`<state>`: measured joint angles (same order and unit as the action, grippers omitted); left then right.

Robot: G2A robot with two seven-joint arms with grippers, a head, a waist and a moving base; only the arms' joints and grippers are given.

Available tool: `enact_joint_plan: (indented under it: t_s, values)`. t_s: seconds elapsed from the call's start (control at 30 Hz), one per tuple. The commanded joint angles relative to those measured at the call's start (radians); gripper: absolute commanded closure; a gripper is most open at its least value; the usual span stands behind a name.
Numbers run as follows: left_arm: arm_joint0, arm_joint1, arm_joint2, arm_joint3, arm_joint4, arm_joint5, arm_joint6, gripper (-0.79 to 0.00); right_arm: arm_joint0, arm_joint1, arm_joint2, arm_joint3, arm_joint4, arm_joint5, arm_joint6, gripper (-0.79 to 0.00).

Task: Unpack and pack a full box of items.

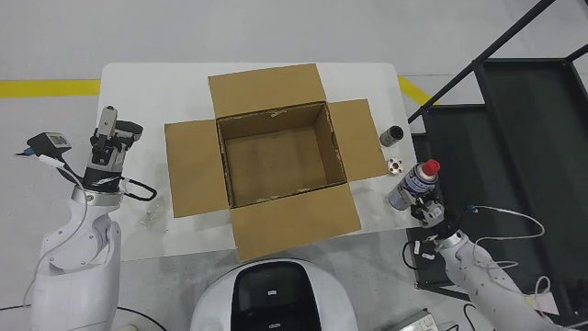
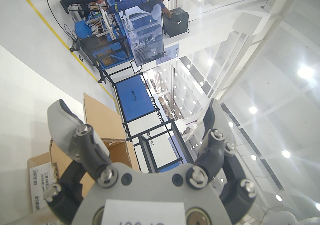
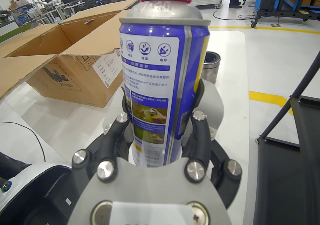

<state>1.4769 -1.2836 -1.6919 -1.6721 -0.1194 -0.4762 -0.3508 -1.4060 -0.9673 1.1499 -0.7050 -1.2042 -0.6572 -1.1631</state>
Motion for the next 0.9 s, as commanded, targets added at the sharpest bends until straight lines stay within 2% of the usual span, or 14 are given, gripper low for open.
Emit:
enact_joint_plan:
  t_s: [0.0,0.23,0.5,0.87]
  values:
    - [0.0,0.0,0.0,0.0,0.0,0.0,0.0,-0.785,0.025,-0.01,-0.019,0.035,0.003,0.006,-0.006,0.0]
    - [0.0,0.0,0.0,0.0,0.0,0.0,0.0,-0.785,0.086,-0.039,-0.068,0.11,0.009,0.045,-0.045,0.0]
    - [0.0,0.0,0.0,0.0,0.0,0.0,0.0,-0.785,0.113,-0.052,-0.111,0.152,-0.005,0.107,-0.107,0.0]
    - [0.0,0.0,0.0,0.0,0.0,0.0,0.0,-0.785,0.115,-0.053,-0.122,0.168,0.034,0.097,-0.097,0.0]
